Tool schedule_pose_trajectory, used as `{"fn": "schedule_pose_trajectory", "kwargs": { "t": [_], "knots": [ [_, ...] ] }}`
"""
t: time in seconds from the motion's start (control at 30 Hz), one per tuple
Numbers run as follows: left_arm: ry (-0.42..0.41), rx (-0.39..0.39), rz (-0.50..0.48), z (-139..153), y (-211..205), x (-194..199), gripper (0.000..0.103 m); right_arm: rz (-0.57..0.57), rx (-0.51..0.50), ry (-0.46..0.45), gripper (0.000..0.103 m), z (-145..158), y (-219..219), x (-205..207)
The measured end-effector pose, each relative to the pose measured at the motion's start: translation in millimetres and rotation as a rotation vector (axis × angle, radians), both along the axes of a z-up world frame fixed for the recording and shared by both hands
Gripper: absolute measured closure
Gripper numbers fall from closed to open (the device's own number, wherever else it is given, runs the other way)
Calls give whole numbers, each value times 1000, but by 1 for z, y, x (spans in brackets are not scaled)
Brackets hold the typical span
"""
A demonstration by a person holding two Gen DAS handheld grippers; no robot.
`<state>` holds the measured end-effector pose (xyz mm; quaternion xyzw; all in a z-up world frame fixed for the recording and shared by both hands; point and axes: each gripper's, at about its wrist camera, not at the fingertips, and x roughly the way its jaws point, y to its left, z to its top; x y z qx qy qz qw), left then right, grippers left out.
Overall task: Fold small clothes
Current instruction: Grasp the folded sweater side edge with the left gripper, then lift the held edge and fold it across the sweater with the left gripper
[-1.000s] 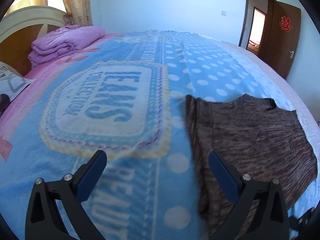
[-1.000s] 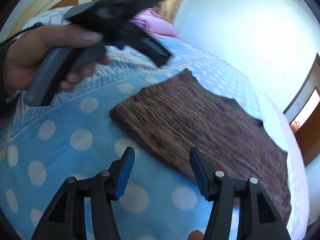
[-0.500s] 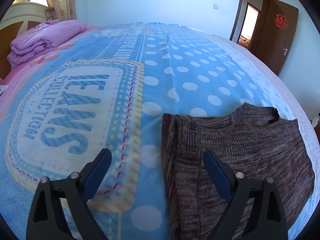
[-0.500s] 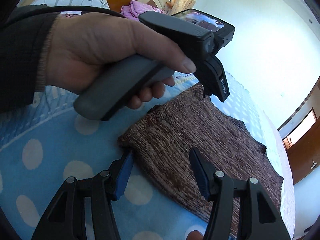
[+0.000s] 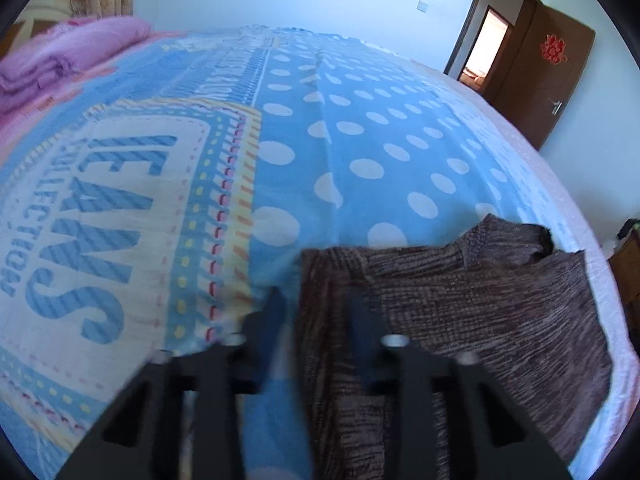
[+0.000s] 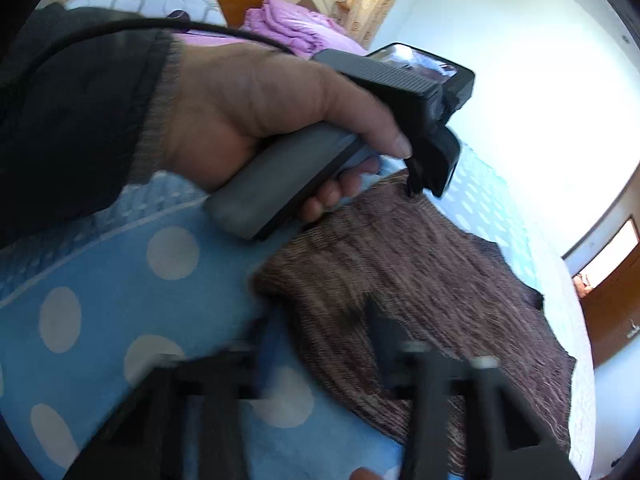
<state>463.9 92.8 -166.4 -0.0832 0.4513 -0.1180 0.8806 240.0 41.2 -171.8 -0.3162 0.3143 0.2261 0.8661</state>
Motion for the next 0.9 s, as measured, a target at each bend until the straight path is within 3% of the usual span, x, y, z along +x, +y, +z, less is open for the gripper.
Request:
{"fn": "schedule_pose_trajectory", "kwargs": {
  "t": [0.23, 0.47, 0.9],
  "knots": [
    [55, -86, 12, 7, 6, 3, 94, -11, 124, 17, 95, 22, -23, -7],
    [35, -184, 37, 39, 7, -4, 94, -58, 253, 9, 95, 47, -60, -18],
    [-41, -197, -35, 97, -57, -15, 95, -181, 415, -14, 96, 75, -144, -4]
  ]
}}
